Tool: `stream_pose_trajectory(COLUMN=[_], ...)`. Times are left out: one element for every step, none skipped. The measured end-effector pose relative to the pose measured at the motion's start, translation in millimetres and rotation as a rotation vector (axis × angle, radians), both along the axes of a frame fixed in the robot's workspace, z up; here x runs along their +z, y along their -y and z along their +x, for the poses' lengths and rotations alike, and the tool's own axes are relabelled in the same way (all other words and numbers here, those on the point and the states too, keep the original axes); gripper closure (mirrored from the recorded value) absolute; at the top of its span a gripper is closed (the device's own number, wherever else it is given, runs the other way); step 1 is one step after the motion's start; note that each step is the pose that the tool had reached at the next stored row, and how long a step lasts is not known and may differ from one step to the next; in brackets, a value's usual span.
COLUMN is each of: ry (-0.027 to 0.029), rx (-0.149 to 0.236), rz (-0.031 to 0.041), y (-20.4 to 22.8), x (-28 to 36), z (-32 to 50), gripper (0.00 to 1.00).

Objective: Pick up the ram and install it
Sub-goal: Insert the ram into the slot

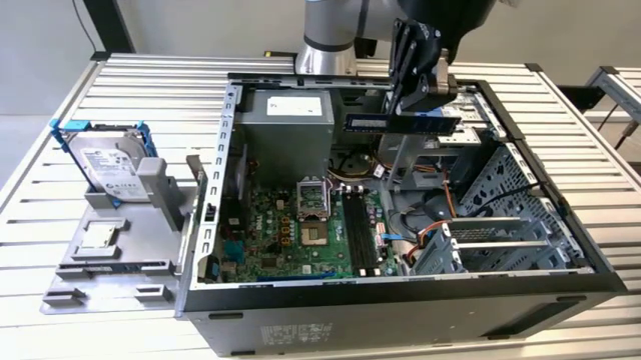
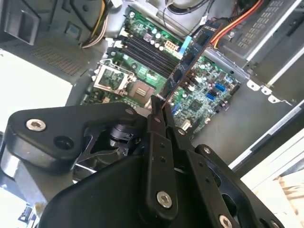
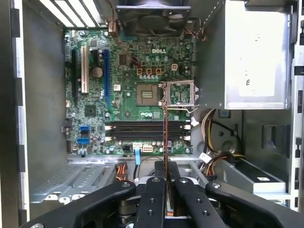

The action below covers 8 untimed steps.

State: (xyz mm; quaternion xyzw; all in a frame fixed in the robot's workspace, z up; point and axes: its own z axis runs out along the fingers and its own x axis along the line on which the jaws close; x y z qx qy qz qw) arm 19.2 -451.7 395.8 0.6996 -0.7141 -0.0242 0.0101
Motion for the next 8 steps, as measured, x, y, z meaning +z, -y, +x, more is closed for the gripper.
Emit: stream_pose_trajectory(ry=[0.0000, 0.0000, 0.0000, 0.0000, 0.0000, 0.0000, 0.0000, 0.0000], rx=[0.003, 0.008, 0.016, 0.021, 0.023, 0.029, 0.034, 0.036], rz=[-0.0002, -0.0001, 0.0000, 0.0000, -0.0001, 0.0000, 0.0002, 0.0003], y=[-1.5, -2.8, -3.7, -3.9, -3.9, -3.9, -3.9, -3.9], x=[0.0, 0.0, 0.0, 0.0, 0.1, 0.1, 0.0, 0.0], z=[0.0, 0.0, 0.0, 0.1, 0.0, 0.0, 0.0, 0.0], gripper=[1.00, 1.00, 1.00, 1.00, 1.00, 1.00, 1.00, 1.00])
